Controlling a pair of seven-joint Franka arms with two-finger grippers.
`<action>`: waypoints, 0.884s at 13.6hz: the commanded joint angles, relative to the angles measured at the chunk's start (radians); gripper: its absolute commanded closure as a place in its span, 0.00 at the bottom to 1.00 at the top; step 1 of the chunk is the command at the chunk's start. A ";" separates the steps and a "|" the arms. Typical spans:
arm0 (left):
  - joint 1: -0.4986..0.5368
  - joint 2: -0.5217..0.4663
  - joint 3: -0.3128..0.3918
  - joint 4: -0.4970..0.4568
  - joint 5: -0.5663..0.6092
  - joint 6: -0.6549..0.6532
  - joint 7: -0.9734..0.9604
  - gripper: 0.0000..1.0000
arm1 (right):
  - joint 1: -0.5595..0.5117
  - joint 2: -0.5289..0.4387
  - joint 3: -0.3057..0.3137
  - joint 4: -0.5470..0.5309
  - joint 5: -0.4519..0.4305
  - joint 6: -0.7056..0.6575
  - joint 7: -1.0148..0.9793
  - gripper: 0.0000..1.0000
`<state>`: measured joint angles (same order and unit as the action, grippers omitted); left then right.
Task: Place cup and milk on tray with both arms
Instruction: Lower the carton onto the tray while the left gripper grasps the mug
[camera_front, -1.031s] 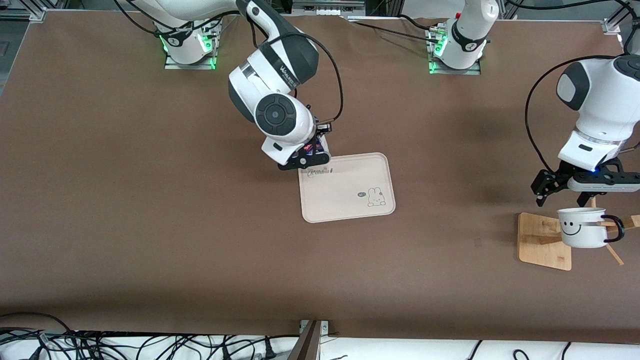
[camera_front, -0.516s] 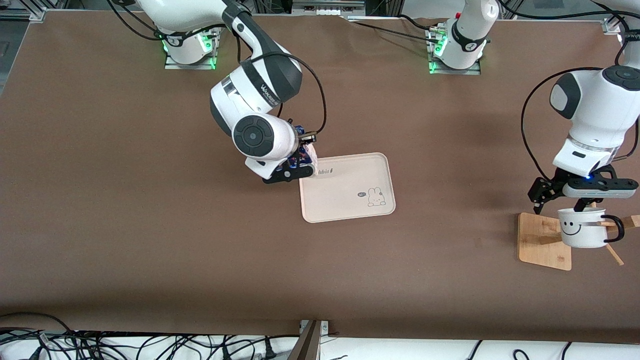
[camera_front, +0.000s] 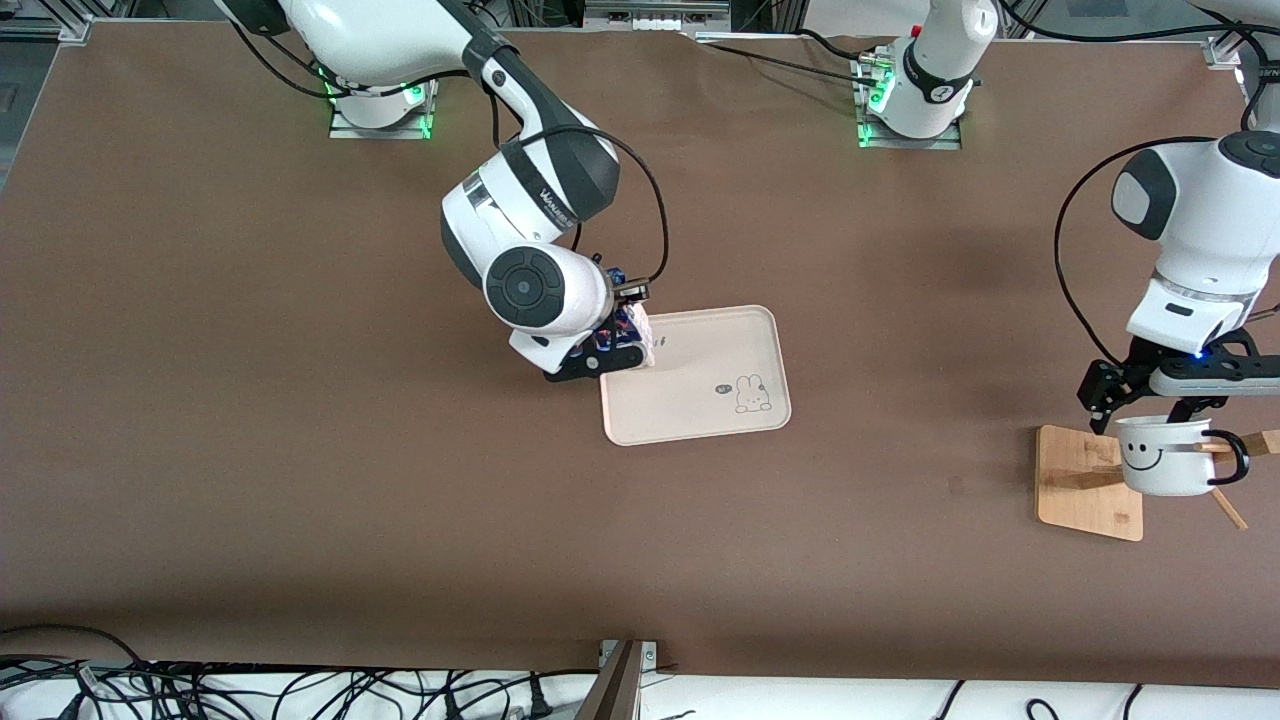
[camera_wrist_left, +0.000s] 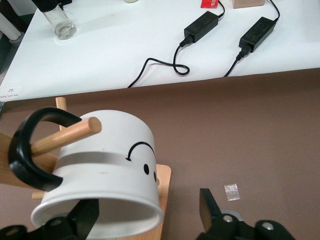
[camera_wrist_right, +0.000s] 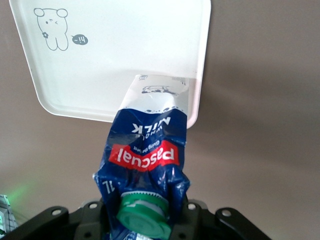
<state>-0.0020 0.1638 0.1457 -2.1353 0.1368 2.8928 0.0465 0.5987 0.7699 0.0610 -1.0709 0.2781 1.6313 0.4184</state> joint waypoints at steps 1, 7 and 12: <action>-0.007 0.010 0.011 0.026 0.020 0.005 -0.011 0.44 | 0.004 0.025 0.002 0.035 0.015 0.001 -0.017 0.52; -0.009 0.006 0.011 0.032 0.017 0.005 -0.017 0.83 | 0.004 0.060 -0.001 0.034 0.012 0.053 -0.017 0.52; -0.010 0.000 0.011 0.032 0.015 0.005 -0.017 0.97 | -0.002 0.058 -0.003 0.032 0.012 0.058 -0.018 0.43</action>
<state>-0.0055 0.1646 0.1455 -2.1235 0.1368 2.8933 0.0399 0.5981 0.8167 0.0584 -1.0690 0.2780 1.6937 0.4131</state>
